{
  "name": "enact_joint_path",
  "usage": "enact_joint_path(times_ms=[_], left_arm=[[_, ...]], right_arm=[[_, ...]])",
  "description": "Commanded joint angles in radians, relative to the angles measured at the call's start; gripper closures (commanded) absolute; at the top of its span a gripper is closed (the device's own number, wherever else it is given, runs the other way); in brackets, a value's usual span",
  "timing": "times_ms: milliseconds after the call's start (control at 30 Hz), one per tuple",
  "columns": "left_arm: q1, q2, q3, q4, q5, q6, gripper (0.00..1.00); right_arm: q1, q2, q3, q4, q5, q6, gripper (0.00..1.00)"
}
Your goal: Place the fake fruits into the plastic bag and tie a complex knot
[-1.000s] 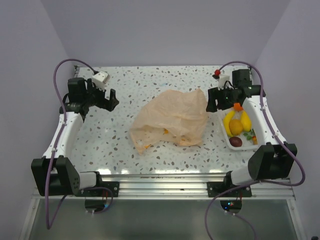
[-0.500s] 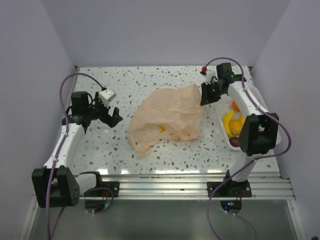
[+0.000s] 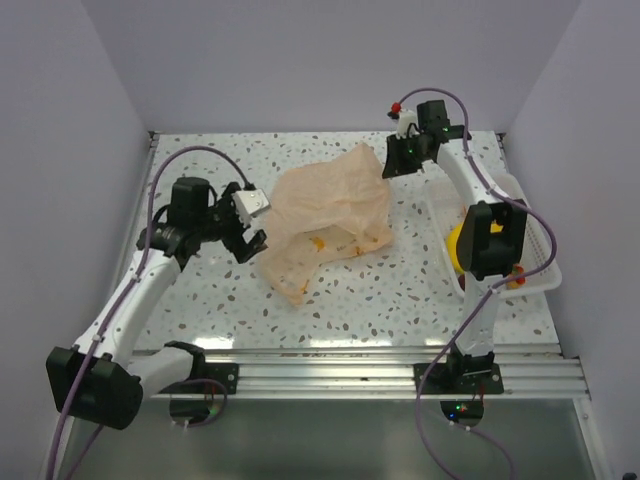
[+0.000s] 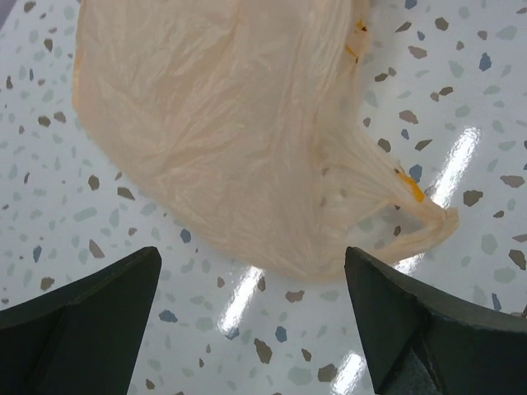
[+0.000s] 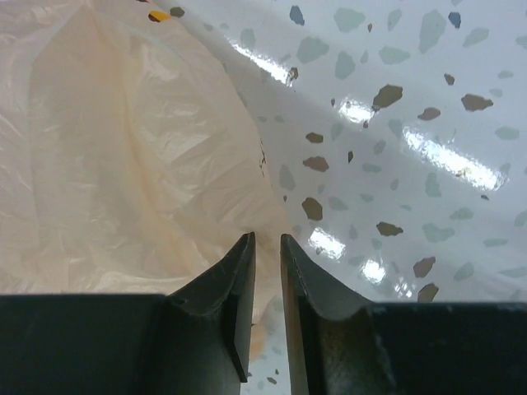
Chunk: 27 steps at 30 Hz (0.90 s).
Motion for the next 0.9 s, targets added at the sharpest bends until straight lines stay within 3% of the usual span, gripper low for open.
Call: enact_joint_path(times_ms=[0, 100, 200, 300, 467, 567, 667, 700, 767, 867], left_arm=[[-0.147, 0.03, 0.081, 0.03, -0.157, 0.027, 0.0], [-0.27, 0.114, 0.145, 0.048, -0.273, 0.034, 0.0], [-0.366, 0.198, 0.17, 0.088, -0.391, 0.019, 0.0], [-0.407, 0.284, 0.197, 0.114, -0.461, -0.013, 0.0], [-0.443, 0.384, 0.243, 0.137, -0.566, -0.024, 0.0], [-0.458, 0.407, 0.253, 0.149, -0.553, -0.019, 0.19], [-0.459, 0.453, 0.309, 0.108, -0.536, -0.065, 0.59], [-0.459, 0.467, 0.369, 0.085, -0.522, -0.085, 0.79], [-0.456, 0.511, 0.452, 0.003, -0.478, -0.198, 0.99], [-0.411, 0.576, 0.642, -0.115, -0.309, -0.381, 1.0]], right_arm=[[0.0, 0.035, 0.089, 0.023, -0.041, 0.034, 0.76], [-0.002, 0.029, 0.104, 0.023, -0.07, 0.037, 0.61], [-0.003, 0.0, 0.118, 0.01, -0.075, 0.027, 0.37], [-0.028, -0.049, 0.125, -0.035, -0.08, 0.017, 0.24], [-0.11, -0.184, 0.024, -0.086, -0.169, 0.027, 0.14], [-0.175, -0.279, -0.083, -0.098, -0.21, 0.009, 0.12], [-0.203, -0.351, -0.173, -0.142, -0.21, -0.037, 0.08], [-0.206, -0.364, -0.216, -0.173, -0.21, -0.054, 0.06], [-0.21, -0.399, -0.253, -0.204, -0.225, -0.101, 0.02], [-0.236, -0.411, -0.27, -0.3, -0.258, -0.163, 0.01]])
